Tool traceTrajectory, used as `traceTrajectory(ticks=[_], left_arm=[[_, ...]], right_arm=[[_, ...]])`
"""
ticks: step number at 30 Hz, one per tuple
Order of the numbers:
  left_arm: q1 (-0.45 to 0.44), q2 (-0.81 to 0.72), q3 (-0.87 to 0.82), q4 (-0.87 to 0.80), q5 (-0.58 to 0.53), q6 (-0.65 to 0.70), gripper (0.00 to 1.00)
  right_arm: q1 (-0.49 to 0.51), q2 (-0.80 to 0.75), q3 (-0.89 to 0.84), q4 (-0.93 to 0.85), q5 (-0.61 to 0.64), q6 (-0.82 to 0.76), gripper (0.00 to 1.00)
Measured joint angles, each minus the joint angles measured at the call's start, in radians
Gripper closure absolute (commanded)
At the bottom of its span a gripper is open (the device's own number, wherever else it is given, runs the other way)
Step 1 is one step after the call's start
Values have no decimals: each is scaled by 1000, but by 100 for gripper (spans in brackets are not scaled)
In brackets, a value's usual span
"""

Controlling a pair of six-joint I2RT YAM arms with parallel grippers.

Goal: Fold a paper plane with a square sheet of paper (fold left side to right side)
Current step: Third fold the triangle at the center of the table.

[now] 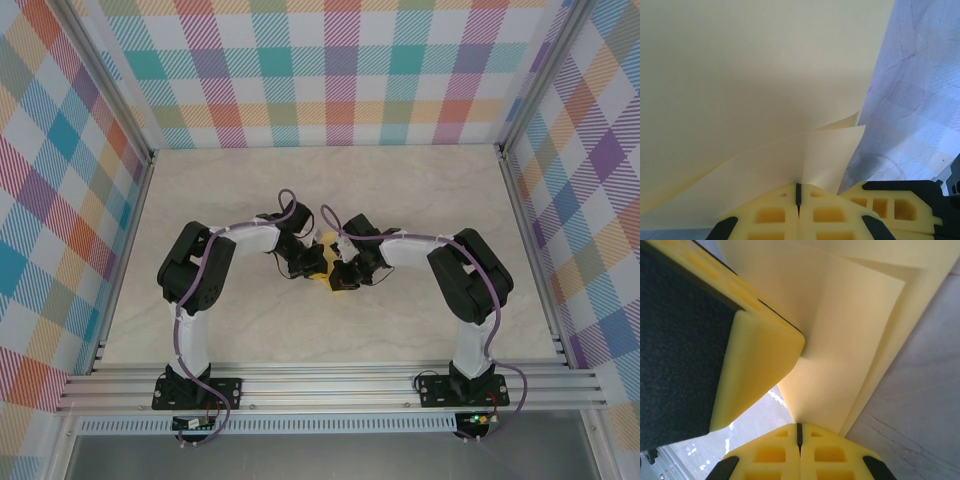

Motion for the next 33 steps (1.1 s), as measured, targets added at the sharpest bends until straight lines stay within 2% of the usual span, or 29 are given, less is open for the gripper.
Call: traceTrajectory(ticks=[5,16,33], left_arm=[[1,-14,-37,50,0,10,100],[18,-78,-195,285,18,38,100],[63,-85,-242,371,61,65,100]], right_arm=[[0,1,2,-4,0,0,100],[0,1,2,-4,0,0,100],[0,1,2,-3,0,-1,100]])
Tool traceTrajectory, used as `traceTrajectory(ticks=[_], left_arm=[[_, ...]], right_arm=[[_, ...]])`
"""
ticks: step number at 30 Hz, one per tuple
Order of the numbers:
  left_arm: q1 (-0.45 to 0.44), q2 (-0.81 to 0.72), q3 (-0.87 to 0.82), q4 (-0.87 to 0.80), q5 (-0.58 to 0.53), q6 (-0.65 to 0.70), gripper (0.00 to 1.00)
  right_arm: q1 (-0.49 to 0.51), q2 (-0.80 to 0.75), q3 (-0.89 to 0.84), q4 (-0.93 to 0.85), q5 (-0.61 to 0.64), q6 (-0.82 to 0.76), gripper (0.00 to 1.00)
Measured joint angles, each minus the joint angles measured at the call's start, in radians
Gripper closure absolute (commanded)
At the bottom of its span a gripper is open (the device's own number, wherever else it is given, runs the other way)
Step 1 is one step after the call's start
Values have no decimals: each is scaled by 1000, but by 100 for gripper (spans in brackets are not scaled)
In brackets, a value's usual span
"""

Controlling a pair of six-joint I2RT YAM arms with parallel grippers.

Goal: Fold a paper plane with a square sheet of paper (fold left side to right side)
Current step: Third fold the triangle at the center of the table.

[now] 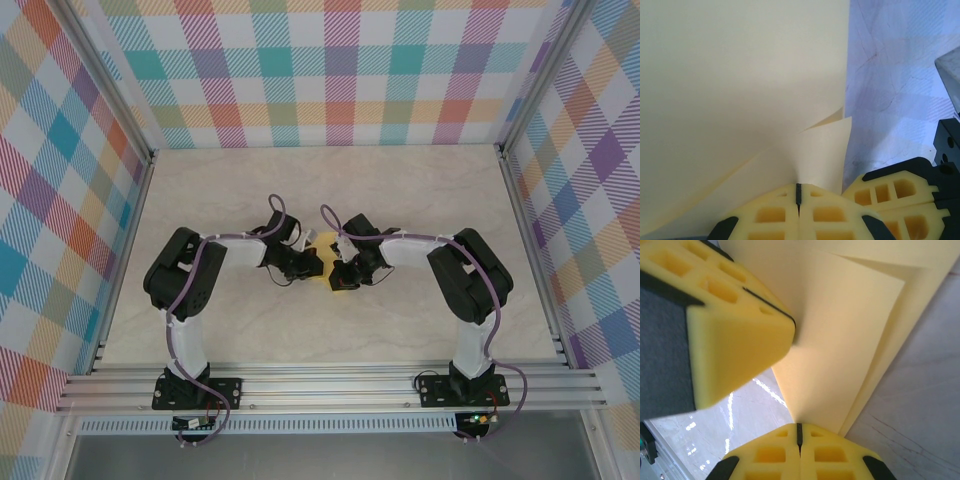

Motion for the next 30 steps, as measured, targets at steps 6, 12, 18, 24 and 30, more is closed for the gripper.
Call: traceTrajectory(ticks=[6,12,18,24,30], left_arm=[[42,0,18,-17,-28,33,100],[98,5,39,-35,-47,60,100],[136,9,55,-43,-69,82,100],[154,-3,63,-69,-101,100,85],[181,-143,31,-86,-142,74,78]], right_arm=[[0,0,-1,0,0,0,100],[0,0,-1,0,0,0,100],[0,0,-2,0,0,0,100],[0,-2,-3,4,-1,0,100],[0,-3,-3,7,-3,0,100]])
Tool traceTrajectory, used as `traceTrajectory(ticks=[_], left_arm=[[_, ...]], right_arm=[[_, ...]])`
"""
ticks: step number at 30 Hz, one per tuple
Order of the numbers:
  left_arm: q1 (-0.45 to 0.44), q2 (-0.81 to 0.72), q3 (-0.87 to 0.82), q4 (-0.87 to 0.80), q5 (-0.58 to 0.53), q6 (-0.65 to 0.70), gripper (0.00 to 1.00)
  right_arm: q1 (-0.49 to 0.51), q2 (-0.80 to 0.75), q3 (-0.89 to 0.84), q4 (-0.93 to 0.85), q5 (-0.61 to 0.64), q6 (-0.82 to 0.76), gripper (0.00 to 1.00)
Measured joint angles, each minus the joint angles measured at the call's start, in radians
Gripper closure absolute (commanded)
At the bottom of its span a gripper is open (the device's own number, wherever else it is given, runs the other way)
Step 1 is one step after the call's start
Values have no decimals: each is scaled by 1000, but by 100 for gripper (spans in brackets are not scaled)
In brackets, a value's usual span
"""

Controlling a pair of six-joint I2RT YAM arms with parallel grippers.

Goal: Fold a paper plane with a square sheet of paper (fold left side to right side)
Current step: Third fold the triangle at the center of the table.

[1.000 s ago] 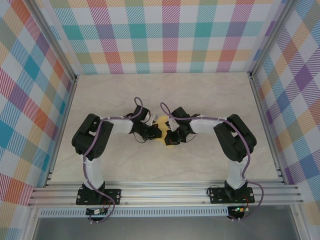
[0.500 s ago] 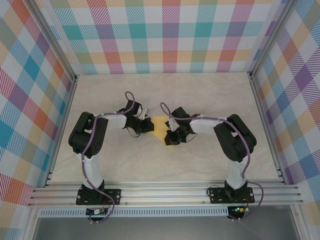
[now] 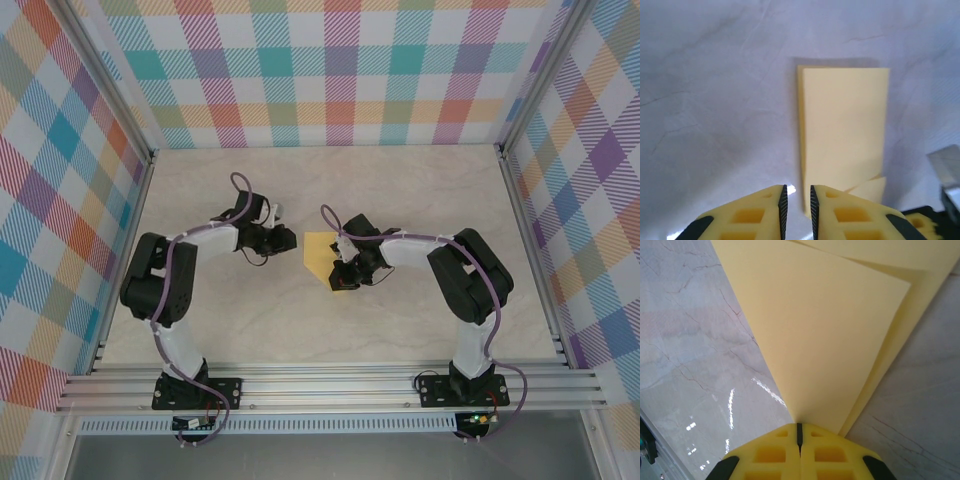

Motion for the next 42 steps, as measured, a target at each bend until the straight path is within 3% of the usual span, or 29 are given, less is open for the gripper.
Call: traceTrajectory(ticks=[6,12,17,42], left_arm=[[-34,-106,-66,55,49,-65,86],[-177,-50,-86,101,74,-133,90],[-242,8,-95,116,73,-171,91],[-272,107,-62,116,71,-188,97]], right_arm=[[0,0,0,0,0,0,100],[0,0,0,0,0,0,100],[0,0,0,0,0,0,100],[-4,0,0,-3,-1,4,100]])
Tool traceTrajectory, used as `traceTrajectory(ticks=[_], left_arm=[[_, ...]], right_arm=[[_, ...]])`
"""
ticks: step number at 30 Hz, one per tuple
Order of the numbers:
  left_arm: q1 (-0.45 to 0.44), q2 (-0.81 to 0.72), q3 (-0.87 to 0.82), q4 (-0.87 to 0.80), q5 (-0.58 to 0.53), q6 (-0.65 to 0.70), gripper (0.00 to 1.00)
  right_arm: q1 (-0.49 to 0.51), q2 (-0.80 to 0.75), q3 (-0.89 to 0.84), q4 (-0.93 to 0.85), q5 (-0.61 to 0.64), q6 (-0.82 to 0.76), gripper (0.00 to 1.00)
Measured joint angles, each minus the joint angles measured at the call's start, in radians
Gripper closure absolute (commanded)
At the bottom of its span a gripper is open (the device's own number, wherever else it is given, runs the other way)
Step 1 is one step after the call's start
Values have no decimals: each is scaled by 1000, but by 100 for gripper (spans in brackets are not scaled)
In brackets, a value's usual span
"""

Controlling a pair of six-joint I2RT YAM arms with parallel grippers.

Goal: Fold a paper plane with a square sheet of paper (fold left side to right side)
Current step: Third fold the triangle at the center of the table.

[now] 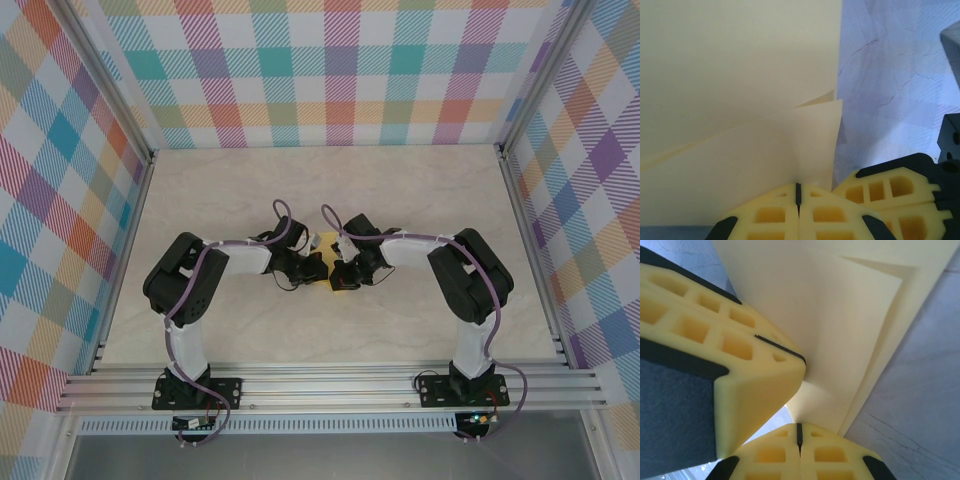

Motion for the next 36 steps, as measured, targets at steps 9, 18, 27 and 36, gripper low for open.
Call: traceTrajectory(ticks=[9,18,27,36], left_arm=[[21,2,3,-7,3,12,97],[167,19,106,-126,-53,115,91],[215,-28,136,-167,-50,152,71],[214,-83,23,-139,4,123,59]], right_arm=[[0,-1,-3,2,0,0,100],[0,-3,-6,7,0,0,100],[0,-3,-6,7,0,0,100],[0,-3,-6,7,0,0,100]])
